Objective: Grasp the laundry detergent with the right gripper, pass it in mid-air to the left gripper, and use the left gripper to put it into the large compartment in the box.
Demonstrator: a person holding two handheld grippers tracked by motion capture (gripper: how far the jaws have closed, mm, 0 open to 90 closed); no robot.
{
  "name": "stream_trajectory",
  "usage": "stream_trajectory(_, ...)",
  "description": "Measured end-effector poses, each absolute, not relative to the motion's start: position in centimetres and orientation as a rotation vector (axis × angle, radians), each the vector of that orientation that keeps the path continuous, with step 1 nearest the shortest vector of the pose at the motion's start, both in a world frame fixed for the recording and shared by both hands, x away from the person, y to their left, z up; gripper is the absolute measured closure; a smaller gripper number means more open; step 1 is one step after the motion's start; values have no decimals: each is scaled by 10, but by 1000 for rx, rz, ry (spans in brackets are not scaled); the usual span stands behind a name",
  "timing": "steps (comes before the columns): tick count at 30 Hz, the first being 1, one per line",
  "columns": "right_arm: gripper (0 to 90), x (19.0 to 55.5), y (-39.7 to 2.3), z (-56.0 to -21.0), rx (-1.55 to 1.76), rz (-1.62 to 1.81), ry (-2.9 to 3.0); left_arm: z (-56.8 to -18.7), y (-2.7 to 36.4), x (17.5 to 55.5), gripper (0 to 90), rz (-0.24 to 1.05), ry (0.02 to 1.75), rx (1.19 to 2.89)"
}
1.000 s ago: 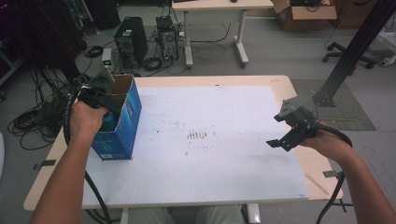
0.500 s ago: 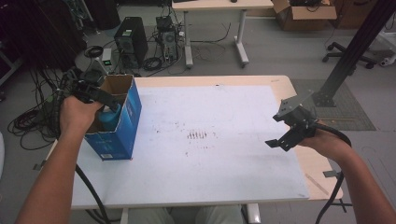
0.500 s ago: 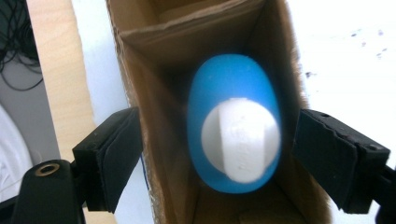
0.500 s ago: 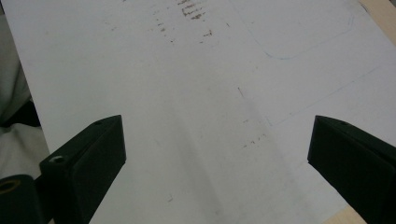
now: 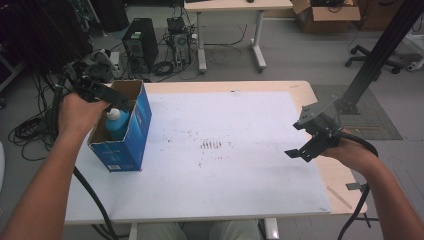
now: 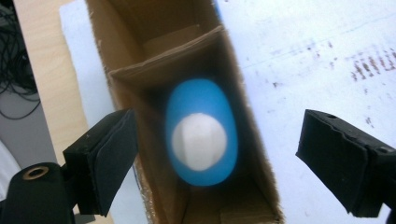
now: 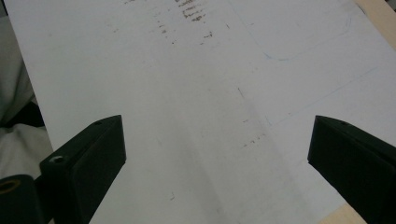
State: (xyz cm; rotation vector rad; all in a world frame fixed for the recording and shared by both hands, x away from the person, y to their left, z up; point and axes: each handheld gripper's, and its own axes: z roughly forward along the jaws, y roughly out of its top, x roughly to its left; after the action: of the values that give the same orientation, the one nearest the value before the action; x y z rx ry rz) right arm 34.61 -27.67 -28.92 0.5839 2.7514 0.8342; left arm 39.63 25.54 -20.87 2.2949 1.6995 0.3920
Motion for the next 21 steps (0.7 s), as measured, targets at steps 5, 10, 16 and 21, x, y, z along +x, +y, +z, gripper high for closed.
stream_trajectory(5,39,345,-278,-289,594,833,2753,-203,247,394,110,378,1646,2315)
stream_trajectory(10,39,345,-278,-288,600,839,2753,-197,236,392,95,379,1570,2343)
stream_trajectory(16,39,344,-276,-287,595,835,2756,-188,221,392,89,380,1497,2367)
stream_trajectory(21,39,344,-275,-287,599,836,2759,-182,209,393,72,372,1443,2397)
